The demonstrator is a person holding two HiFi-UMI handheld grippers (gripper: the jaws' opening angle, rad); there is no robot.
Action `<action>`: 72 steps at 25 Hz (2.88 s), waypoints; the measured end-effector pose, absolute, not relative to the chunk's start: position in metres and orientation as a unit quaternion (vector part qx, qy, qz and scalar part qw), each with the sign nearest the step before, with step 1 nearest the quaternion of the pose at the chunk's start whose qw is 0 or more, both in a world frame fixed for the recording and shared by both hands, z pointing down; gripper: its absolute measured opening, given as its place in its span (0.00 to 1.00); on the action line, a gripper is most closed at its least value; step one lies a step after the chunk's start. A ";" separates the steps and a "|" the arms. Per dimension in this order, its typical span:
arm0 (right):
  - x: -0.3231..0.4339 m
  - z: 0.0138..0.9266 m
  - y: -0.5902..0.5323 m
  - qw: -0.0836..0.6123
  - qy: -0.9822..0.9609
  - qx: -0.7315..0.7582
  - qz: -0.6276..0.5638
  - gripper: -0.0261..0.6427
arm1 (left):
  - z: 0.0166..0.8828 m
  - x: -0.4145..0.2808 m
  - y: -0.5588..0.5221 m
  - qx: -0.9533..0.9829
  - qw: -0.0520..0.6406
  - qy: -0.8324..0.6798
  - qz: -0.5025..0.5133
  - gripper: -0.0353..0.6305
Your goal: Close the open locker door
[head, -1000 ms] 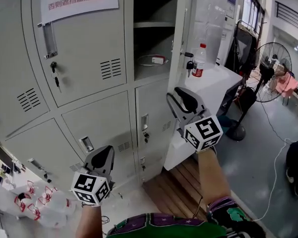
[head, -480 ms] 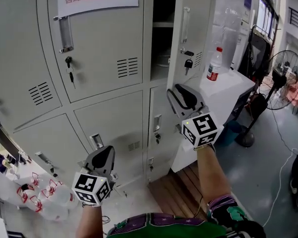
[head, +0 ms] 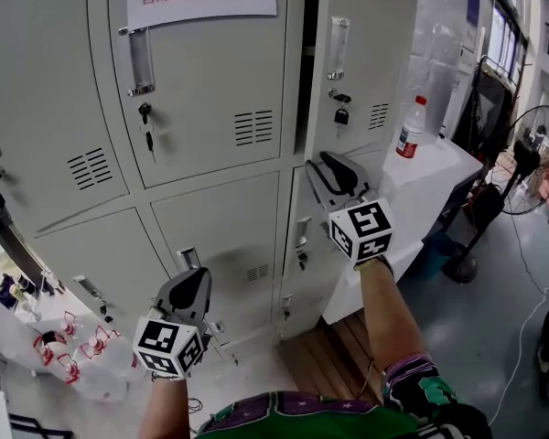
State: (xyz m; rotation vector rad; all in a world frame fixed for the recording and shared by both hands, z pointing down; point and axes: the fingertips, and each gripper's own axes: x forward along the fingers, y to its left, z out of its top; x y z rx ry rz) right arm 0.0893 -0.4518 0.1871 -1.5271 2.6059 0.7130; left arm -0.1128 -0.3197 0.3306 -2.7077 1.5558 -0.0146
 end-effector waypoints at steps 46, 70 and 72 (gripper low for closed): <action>0.102 0.227 -0.471 0.005 0.845 -0.506 0.173 0.18 | 0.339 -0.122 -0.310 -0.859 0.003 0.512 -0.011 0.08; 0.052 0.338 -0.330 0.052 0.811 -0.580 0.050 0.14 | 0.370 -0.228 -0.308 -0.881 -0.001 0.472 -0.020 0.08; 0.045 0.347 -0.318 0.046 0.814 -0.578 0.040 0.14 | 0.369 -0.236 -0.308 -0.880 -0.006 0.474 -0.009 0.08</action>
